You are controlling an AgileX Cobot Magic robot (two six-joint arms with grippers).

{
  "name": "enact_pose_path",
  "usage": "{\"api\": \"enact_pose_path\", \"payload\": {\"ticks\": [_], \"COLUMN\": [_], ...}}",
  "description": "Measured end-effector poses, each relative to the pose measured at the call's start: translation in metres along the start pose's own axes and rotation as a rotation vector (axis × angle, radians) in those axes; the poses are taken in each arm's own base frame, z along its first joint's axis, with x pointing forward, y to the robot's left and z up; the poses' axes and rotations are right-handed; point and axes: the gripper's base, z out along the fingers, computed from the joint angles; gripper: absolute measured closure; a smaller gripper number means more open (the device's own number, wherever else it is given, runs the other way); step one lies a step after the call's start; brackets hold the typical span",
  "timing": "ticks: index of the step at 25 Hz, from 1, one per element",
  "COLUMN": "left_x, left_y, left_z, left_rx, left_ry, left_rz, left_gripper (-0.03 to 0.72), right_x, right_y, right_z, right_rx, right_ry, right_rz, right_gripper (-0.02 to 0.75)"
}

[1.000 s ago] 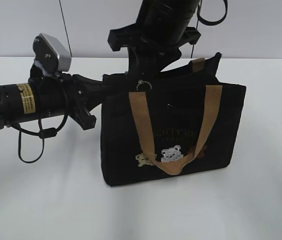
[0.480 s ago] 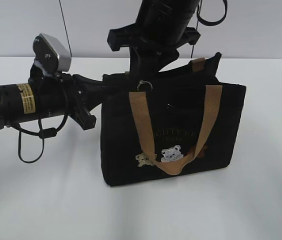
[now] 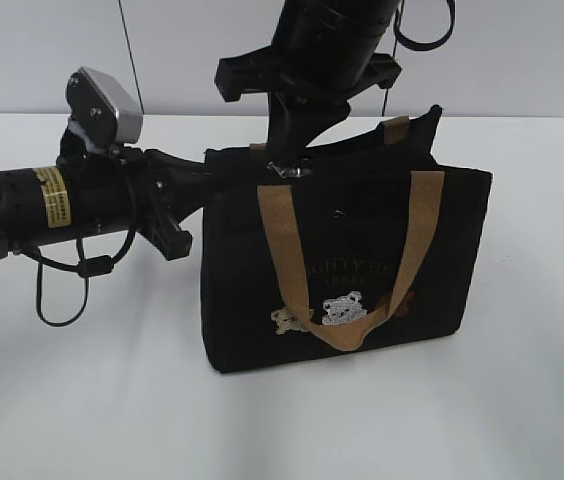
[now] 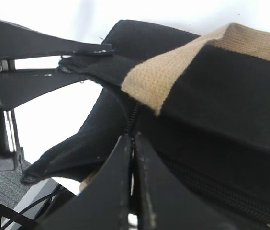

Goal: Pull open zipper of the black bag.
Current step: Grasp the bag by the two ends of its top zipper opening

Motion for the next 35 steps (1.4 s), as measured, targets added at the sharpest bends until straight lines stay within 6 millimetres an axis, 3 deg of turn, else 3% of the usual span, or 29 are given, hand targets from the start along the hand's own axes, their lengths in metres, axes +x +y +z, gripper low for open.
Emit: {"api": "enact_pose_path", "payload": {"ticks": [11,18,20,32,35], "left_x": [0.0,0.0,0.0,0.0,0.0], "left_y": [0.0,0.0,0.0,0.0,0.0], "left_z": [0.0,0.0,0.0,0.0,0.0], "left_rx": [-0.001,-0.001,-0.001,-0.001,-0.002], "left_ry": [0.002,0.003,0.003,0.004,0.003], "left_rz": [0.0,0.0,0.0,0.0,-0.001], "left_gripper": [0.65,0.65,0.65,0.65,0.65], "right_x": [0.002,0.002,0.002,0.016,0.017], "right_y": [0.006,0.007,0.007,0.007,0.015], "right_z": [-0.016,-0.019,-0.019,-0.028,-0.026], "right_rx": [-0.026,-0.028,-0.028,-0.013,-0.016], "right_ry": [-0.034,-0.041,-0.041,-0.031,-0.025], "right_rz": [-0.001,0.007,0.009,-0.043,-0.094], "right_gripper": [0.739,0.445,0.407,0.385,0.384]}}
